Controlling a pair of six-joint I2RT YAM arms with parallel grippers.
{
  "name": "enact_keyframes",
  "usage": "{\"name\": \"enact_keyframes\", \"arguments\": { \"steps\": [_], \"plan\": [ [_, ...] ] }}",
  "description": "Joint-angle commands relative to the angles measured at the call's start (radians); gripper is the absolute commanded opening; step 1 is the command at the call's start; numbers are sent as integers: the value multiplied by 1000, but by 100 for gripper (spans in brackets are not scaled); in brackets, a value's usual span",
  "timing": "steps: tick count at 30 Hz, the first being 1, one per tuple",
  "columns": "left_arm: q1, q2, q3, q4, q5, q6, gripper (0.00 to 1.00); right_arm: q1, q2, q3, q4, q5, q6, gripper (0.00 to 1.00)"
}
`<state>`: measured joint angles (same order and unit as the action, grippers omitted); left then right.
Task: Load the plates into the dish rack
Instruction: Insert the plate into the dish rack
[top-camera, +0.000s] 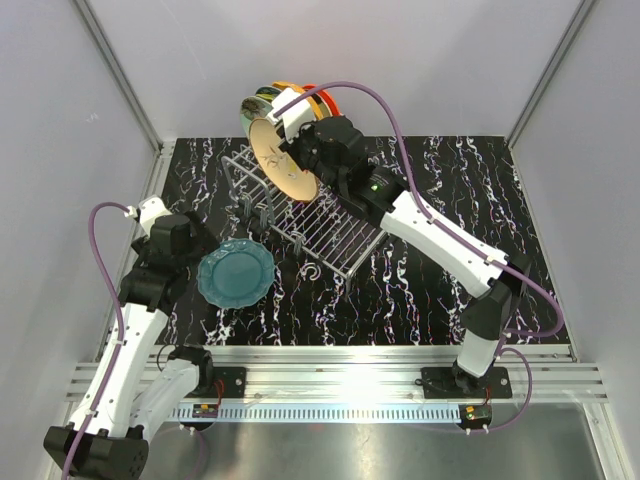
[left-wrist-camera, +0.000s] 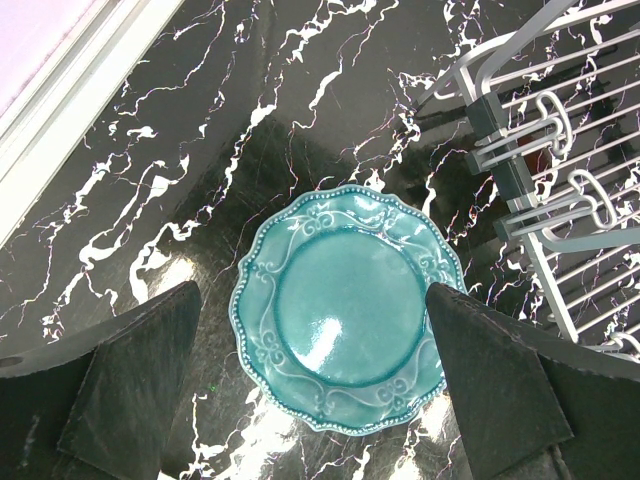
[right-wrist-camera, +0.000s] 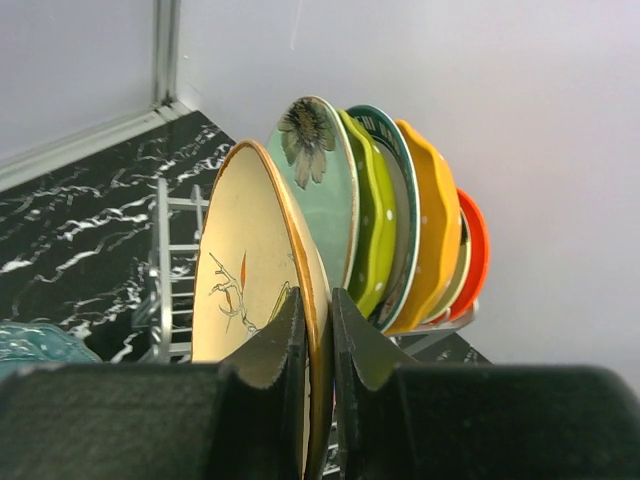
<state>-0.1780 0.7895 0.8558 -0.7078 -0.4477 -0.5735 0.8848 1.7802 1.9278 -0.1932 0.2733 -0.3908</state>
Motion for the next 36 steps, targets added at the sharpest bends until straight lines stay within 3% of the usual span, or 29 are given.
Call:
{"name": "enact_keyframes", "arguments": {
  "steps": [1, 22, 36],
  "plan": [
    [-3, 4, 8, 51, 9, 8, 99, 0, -54, 20, 181, 46, -82, 0],
    [-3, 4, 5, 53, 17, 9, 99, 0, 1, 76, 259, 86, -236, 0],
    [-3, 5, 5, 54, 27, 9, 99, 2, 62, 100, 268, 72, -243, 0]
  ]
}}
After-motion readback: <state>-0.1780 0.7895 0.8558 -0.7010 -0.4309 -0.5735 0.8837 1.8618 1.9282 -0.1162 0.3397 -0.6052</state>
